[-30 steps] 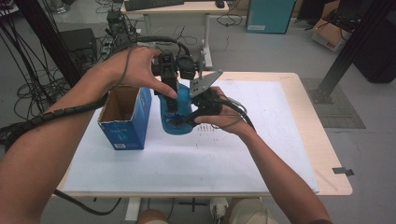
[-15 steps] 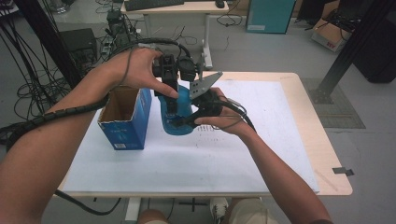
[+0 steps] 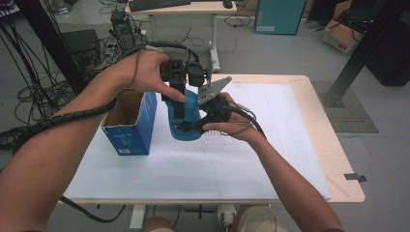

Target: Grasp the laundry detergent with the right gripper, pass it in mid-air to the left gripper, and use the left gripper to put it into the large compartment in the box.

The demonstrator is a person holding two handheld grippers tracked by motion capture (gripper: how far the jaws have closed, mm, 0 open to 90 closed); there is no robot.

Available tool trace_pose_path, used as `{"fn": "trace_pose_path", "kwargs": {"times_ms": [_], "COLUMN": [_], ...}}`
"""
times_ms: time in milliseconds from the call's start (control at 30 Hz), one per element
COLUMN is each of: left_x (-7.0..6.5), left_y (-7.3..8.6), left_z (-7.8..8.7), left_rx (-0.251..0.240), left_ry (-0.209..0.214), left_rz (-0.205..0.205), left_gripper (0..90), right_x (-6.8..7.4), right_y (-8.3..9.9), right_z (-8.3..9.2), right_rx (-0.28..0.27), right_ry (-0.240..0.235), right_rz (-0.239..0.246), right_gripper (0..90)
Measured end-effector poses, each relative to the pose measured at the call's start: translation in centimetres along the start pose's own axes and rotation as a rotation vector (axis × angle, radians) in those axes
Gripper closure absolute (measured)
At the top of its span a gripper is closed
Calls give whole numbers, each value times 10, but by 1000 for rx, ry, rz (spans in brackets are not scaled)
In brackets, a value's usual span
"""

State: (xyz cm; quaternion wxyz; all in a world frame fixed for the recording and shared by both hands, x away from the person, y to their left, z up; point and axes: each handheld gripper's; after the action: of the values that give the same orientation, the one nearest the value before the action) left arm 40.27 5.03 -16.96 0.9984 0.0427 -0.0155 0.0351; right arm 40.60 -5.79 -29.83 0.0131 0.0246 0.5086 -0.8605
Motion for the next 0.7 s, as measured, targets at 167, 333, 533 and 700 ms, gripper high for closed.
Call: {"fn": "trace_pose_path", "kwargs": {"times_ms": [167,333,533,700], "left_x": [0,1,1,1], "left_y": [-3,-5,-7,-8], "left_z": [-2,-2,-2,-1], "left_rx": [8,12,14,12], "left_ry": [-14,1,-4,4], "left_rz": [4,-3,5,14], "left_gripper": [376,376,378,379], "right_x": [-1,-2,-2,-2], "right_y": [3,4,5,5], "right_z": [0,1,3,3], "right_rx": [2,6,5,0], "right_ry": [3,7,9,-1], "right_rz": [-4,-7,-8,-15], "right_gripper": [423,422,420,416]}}
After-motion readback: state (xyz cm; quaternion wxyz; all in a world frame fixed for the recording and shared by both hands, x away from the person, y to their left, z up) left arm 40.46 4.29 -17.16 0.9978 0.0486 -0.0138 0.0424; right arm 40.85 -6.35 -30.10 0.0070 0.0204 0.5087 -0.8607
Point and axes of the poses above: each handheld gripper's, and its own axes: z roughly backward along the jaws, y roughly out of its underside, x roughly to its left, and after that the axes turned 1 degree about -z, right-handed
